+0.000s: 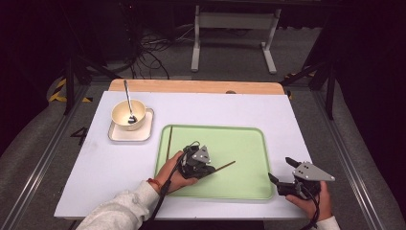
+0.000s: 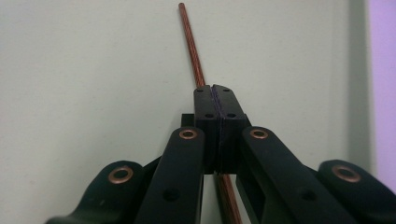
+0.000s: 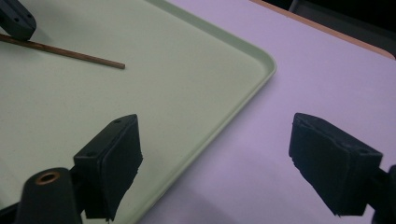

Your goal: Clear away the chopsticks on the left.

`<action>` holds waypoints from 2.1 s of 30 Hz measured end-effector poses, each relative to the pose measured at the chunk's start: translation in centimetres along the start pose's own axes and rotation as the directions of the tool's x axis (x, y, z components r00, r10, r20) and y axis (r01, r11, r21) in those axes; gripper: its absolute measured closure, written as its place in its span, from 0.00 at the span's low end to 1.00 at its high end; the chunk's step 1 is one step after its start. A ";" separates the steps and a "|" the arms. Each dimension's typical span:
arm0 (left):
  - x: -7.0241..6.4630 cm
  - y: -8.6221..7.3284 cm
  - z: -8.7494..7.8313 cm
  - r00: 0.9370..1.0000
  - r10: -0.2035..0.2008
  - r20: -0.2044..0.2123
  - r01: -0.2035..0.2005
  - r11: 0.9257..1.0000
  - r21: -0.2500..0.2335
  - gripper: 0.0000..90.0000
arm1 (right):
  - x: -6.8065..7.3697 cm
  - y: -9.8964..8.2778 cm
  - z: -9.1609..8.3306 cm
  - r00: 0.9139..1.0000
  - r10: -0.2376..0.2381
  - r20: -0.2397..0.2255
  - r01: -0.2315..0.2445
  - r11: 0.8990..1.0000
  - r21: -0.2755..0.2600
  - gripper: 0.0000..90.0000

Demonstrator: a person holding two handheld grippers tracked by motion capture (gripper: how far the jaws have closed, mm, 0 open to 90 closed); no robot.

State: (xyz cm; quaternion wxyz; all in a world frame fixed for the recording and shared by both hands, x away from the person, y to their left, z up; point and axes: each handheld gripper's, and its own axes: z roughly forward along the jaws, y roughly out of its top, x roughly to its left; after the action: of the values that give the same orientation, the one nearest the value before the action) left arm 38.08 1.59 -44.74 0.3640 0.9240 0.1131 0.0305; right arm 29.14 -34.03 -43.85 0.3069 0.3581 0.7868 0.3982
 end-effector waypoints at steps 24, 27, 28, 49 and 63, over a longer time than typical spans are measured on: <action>0.6 -0.1 0.2 0.999 0.001 -0.048 0.000 0.999 0.033 1.00 | 0.0 0.1 0.1 1.000 -0.003 -0.003 0.003 1.000 0.006 0.19; 1.4 -0.5 -0.4 0.996 -0.034 -0.081 0.038 0.998 0.044 1.00 | 0.1 0.1 0.2 1.000 -0.006 -0.007 0.006 1.000 0.008 0.19; 1.7 -0.7 -0.6 0.995 -0.050 -0.089 0.054 0.997 0.050 1.00 | 0.1 0.1 0.2 1.000 -0.006 -0.007 0.006 1.000 0.008 0.19; 4.5 -3.9 -3.9 0.968 -0.175 -0.177 0.188 0.980 0.058 1.00 | 0.2 0.2 0.4 1.000 -0.015 -0.018 0.015 1.000 0.020 0.19; 4.4 -6.9 -6.6 0.950 -0.237 -0.203 0.252 0.966 0.055 1.00 | 0.2 0.0 0.5 1.000 -0.014 -0.022 0.015 0.999 0.031 0.18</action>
State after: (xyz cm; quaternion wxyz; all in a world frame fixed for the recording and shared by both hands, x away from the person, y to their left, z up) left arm 40.13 11.90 -44.69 0.3150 0.9092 0.2628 0.0708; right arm 29.42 -33.60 -44.13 0.2954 0.3527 0.7987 0.3877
